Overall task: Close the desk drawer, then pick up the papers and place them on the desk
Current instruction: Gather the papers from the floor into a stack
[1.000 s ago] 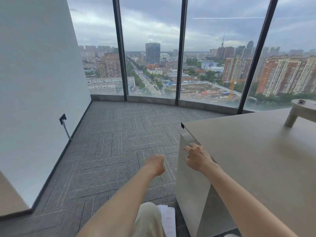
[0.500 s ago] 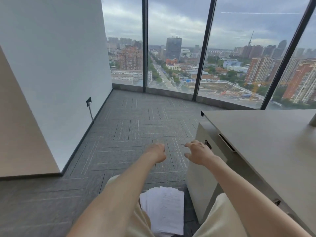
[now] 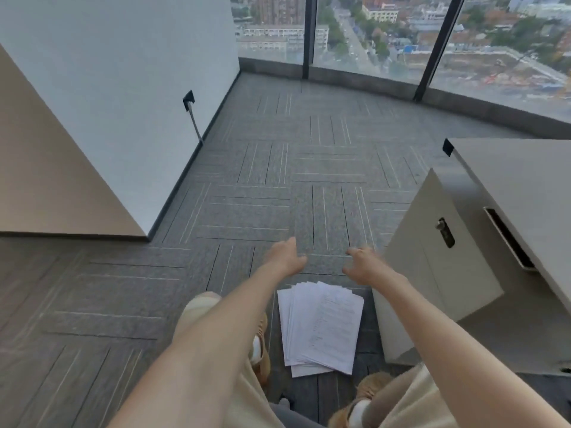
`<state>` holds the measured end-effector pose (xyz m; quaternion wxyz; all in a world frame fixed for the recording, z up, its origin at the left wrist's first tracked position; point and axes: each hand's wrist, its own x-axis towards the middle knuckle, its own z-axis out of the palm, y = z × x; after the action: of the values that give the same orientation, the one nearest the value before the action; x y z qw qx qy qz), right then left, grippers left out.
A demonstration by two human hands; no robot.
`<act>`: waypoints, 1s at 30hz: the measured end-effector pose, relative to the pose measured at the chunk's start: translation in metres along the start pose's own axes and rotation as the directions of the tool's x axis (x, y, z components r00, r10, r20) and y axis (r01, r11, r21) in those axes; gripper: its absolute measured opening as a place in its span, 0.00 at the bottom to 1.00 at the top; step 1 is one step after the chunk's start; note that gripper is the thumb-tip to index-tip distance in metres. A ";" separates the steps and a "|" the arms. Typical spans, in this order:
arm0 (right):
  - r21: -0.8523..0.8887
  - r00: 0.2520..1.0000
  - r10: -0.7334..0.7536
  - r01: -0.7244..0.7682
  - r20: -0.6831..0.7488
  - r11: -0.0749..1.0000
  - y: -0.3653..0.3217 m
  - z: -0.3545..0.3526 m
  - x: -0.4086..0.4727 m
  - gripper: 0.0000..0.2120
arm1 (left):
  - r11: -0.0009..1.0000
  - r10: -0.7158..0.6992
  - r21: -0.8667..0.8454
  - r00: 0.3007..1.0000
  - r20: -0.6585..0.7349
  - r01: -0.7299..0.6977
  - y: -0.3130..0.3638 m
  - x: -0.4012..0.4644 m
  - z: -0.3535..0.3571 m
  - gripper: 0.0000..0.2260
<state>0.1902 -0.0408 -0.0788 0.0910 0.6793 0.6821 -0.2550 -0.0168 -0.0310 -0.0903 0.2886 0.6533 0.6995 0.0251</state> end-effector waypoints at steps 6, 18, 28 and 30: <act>0.034 0.986 0.051 -0.057 0.161 0.998 0.028 0.061 0.097 0.25 | 0.991 -0.117 -0.037 0.977 0.176 0.126 -0.030 0.073 0.067 0.28; 0.118 0.925 0.146 -0.198 0.349 0.973 0.096 0.221 0.234 0.25 | 0.922 -0.337 -0.041 0.847 0.411 0.386 -0.104 0.185 0.244 0.22; 0.070 0.846 0.405 -0.454 0.347 0.888 0.142 0.358 0.285 0.24 | 0.775 -0.532 -0.132 0.751 0.390 0.618 -0.191 0.238 0.387 0.25; 0.072 0.814 0.467 -0.519 0.346 0.852 0.147 0.371 0.290 0.33 | 0.763 -0.562 -0.118 0.741 0.367 0.636 -0.193 0.240 0.398 0.31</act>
<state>0.2332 0.0323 -0.5647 0.2060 0.7884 0.4352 -0.3829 -0.0114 0.0277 -0.5898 0.4624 0.3481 0.8105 -0.0897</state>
